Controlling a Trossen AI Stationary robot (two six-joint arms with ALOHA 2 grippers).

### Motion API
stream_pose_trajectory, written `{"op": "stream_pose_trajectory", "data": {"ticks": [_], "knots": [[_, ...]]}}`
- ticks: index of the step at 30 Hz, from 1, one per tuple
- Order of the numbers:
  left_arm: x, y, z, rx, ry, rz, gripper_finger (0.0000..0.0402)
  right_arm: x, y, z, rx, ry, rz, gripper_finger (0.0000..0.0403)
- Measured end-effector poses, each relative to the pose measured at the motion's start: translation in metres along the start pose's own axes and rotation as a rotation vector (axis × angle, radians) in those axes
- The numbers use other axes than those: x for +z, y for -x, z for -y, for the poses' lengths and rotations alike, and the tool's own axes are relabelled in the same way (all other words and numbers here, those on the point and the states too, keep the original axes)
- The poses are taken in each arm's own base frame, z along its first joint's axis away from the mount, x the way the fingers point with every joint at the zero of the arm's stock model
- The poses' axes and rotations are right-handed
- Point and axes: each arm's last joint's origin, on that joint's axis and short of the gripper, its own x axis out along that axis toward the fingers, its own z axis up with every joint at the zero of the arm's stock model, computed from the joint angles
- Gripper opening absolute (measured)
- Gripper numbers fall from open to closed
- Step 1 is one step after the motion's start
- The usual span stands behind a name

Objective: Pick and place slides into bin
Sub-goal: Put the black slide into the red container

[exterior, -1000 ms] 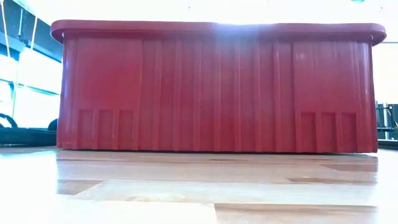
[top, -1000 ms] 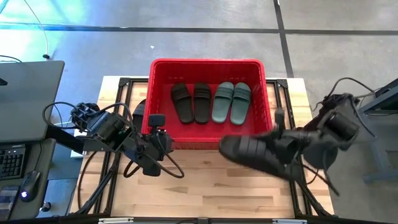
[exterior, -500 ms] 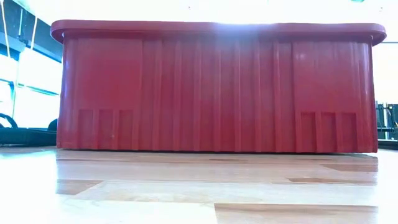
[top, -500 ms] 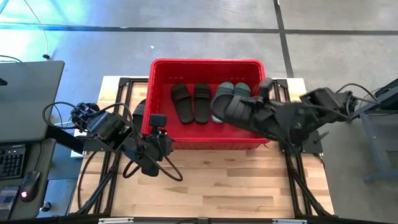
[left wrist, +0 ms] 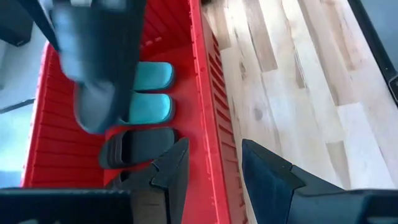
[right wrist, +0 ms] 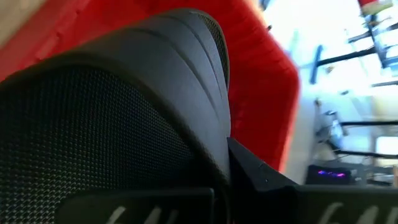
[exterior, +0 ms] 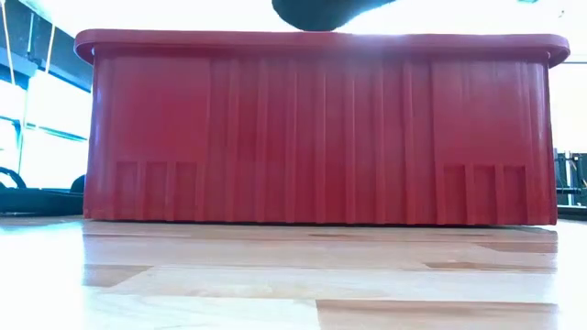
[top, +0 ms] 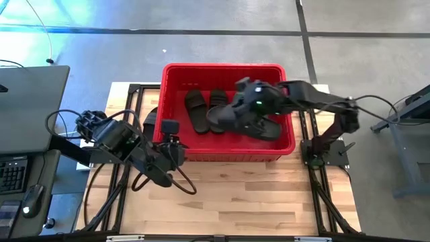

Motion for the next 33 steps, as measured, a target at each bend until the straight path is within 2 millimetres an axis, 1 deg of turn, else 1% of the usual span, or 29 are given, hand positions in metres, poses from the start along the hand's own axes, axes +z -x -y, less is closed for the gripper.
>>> {"op": "stream_pose_trajectory", "data": {"ticks": [6, 9, 13, 18, 23, 27, 33], "knots": [[-0.002, 0.022, -0.013, 0.007, 0.021, 0.076, 0.0131, -0.006, -0.054, 0.008, 0.137, -0.051, -0.029, 0.0], [-0.003, 0.032, -0.018, 0.026, 0.002, 0.112, 0.0131, -0.008, -0.07, 0.012, 0.144, -0.055, -0.032, 0.0], [-0.007, 0.043, -0.023, 0.039, -0.026, 0.142, 0.0131, -0.004, -0.088, 0.022, 0.116, -0.069, 0.057, 0.0], [-0.011, 0.051, -0.029, 0.049, -0.033, 0.161, 0.0131, -0.007, -0.11, 0.029, 0.12, -0.098, 0.081, 0.0], [-0.015, 0.057, -0.034, 0.058, -0.073, 0.175, 0.0131, -0.012, -0.127, 0.033, 0.108, -0.098, 0.066, 0.0], [-0.015, 0.057, -0.035, 0.07, -0.111, 0.175, 0.0131, -0.016, -0.139, 0.036, 0.115, -0.12, 0.071, 0.0], [-0.017, 0.061, -0.038, 0.113, -0.137, 0.181, 0.0131, -0.019, -0.143, 0.036, 0.177, -0.138, 0.101, 0.0]]}}
